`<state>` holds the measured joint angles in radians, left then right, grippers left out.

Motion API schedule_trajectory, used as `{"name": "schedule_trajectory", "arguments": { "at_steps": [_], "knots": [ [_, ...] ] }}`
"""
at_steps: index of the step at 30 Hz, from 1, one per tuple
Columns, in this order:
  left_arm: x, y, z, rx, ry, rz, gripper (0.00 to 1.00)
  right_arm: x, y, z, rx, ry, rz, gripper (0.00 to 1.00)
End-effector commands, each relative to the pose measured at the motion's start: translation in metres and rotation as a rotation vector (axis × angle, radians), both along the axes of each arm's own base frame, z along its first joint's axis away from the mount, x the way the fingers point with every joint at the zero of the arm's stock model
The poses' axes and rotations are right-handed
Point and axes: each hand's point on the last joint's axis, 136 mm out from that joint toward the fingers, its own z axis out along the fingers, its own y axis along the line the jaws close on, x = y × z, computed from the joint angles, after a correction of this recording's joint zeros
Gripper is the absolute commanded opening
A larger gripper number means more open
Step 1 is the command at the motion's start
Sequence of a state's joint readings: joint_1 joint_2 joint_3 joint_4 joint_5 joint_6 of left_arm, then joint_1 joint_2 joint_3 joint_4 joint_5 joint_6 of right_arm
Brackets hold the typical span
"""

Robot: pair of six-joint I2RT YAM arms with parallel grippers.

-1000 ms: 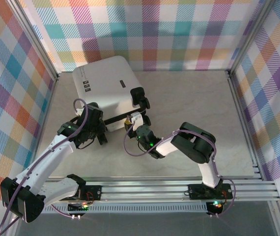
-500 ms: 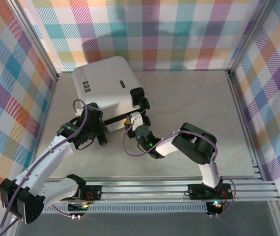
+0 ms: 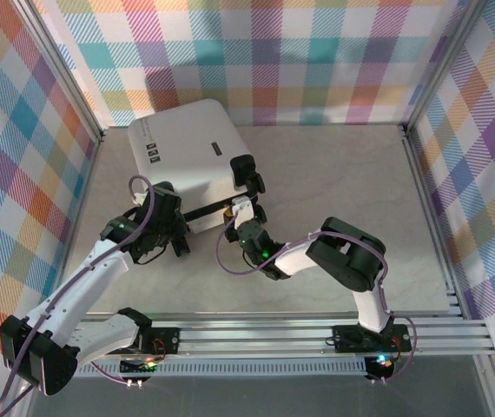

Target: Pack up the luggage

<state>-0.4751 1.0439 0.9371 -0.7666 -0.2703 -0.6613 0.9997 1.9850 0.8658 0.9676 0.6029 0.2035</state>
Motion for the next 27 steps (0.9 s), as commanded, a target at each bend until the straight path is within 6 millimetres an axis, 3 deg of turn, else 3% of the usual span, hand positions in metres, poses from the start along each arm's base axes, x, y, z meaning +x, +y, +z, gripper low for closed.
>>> {"name": "schedule_trajectory", "arguments": {
  "at_steps": [1, 3, 11, 27],
  "knots": [
    [0.008, 0.0, 0.035, -0.033, -0.137, -0.002, 0.0, 0.007, 0.001, 0.028, 0.062, -0.037, -0.038, 0.07],
    [0.008, 0.0, 0.035, -0.033, -0.138, 0.001, 0.0, 0.007, 0.0, 0.029, 0.059, -0.041, -0.037, 0.0],
    [0.008, 0.004, 0.037, -0.018, -0.148, 0.012, 0.0, 0.002, -0.009, 0.035, 0.001, -0.083, -0.023, 0.0],
    [0.021, 0.011, 0.052, 0.044, -0.239, -0.027, 0.0, 0.02, -0.082, 0.027, -0.106, -0.06, -0.089, 0.0]
  ]
}}
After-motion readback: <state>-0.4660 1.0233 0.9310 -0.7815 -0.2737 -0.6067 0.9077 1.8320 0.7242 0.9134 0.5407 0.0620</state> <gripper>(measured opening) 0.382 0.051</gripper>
